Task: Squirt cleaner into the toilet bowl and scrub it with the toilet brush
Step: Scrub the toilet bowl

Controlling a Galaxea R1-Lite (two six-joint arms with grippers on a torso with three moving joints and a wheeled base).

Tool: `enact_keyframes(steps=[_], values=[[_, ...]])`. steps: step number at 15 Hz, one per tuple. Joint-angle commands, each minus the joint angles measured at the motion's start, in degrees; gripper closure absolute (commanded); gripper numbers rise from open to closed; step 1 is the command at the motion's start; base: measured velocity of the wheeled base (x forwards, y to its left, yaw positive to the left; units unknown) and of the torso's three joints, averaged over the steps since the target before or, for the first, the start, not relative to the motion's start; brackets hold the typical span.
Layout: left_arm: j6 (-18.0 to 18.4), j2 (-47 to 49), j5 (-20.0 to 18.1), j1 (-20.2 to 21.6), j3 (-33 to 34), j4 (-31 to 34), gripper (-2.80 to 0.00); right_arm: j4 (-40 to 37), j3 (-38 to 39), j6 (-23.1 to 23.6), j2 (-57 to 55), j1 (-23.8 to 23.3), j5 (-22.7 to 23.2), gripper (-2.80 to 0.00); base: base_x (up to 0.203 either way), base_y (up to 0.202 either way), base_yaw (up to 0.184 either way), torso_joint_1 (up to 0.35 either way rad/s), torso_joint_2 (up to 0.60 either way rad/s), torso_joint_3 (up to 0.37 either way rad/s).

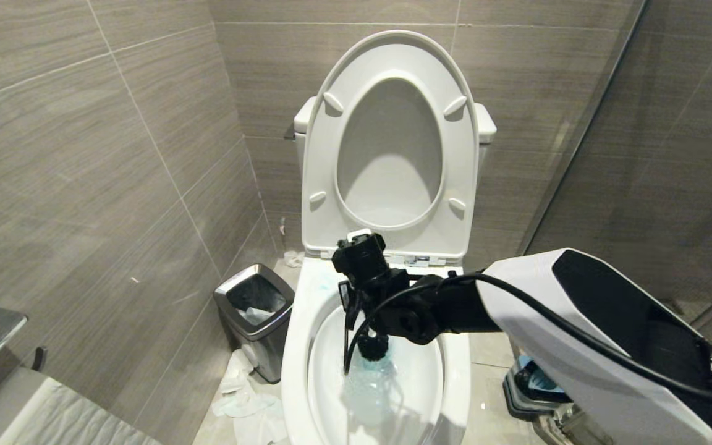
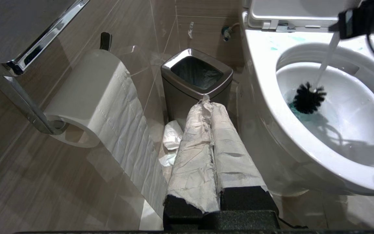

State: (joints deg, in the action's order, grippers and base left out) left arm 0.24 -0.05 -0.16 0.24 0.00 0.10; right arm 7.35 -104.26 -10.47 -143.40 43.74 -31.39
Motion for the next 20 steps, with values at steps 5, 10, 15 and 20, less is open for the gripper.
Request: enact_keyframes(steps=[5,10,15,20], values=[[0.02,0.05,-0.02,0.02,0.09,-0.01,0.00,0.10,-1.97,0.11,-3.29,-0.34,-1.06,0.00,0.000,0.000,0.000,0.000,0.00,0.000],[0.02,0.05,-0.02,0.02,0.09,-0.01,0.00,-1.16,-1.61,0.02,4.98,-0.15,-0.61,0.00,0.000,0.000,0.000,0.000,0.00,0.000],[0.02,0.05,-0.02,0.02,0.09,-0.01,0.00,-0.92,-2.24,-0.48,0.11,-0.15,-0.44,0.00,0.000,0.000,0.000,0.000,0.00,0.000],[0.02,0.05,-0.02,0.02,0.09,-0.01,0.00,-1.20,-7.62,-0.01,-7.39,-0.15,-0.51,0.00,0.000,0.000,0.000,0.000,0.00,0.000]])
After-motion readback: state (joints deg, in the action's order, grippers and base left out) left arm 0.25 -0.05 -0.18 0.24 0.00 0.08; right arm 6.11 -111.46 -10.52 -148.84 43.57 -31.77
